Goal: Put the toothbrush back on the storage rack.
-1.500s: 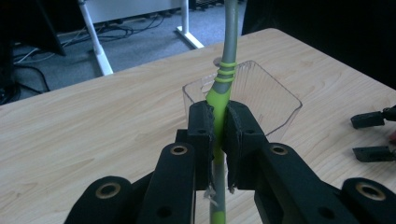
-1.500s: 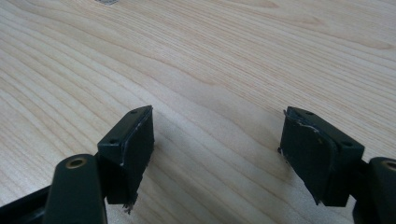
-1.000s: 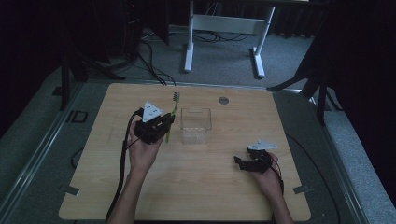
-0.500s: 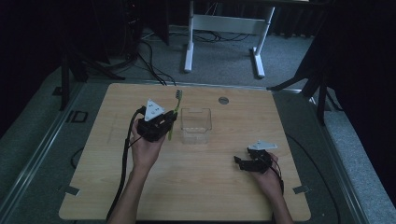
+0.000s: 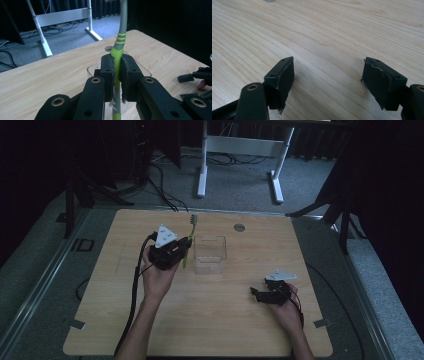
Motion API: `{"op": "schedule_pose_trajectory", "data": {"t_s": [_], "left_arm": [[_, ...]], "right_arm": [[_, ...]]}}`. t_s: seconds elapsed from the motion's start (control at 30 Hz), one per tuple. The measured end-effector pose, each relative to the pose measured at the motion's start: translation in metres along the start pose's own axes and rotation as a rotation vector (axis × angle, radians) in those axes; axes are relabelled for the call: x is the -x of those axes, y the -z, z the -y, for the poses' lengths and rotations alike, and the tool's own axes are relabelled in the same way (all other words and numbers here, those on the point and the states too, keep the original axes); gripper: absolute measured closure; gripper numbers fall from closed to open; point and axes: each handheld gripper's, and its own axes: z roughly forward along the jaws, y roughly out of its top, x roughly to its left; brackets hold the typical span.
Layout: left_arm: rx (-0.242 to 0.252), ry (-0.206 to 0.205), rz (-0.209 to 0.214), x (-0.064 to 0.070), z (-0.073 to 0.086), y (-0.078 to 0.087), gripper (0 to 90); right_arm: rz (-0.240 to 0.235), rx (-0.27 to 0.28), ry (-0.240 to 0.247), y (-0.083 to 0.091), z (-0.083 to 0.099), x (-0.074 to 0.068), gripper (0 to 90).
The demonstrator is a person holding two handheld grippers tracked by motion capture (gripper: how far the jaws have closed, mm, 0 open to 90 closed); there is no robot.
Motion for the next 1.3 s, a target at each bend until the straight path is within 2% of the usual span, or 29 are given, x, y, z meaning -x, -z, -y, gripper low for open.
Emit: {"op": "schedule_pose_trajectory", "data": {"t_s": [1.0, 1.3], "left_arm": [[0.031, 0.005, 0.024, -0.001, -0.009, -0.008, 81.2], [0.047, -0.004, 0.035, -0.001, -0.01, -0.012, 81.2]], "right_arm": [[0.001, 0.001, 0.0, 0.0, 0.0, 0.0, 25.6], [0.0, 0.001, 0.001, 0.0, 0.0, 0.0, 25.7]]}}
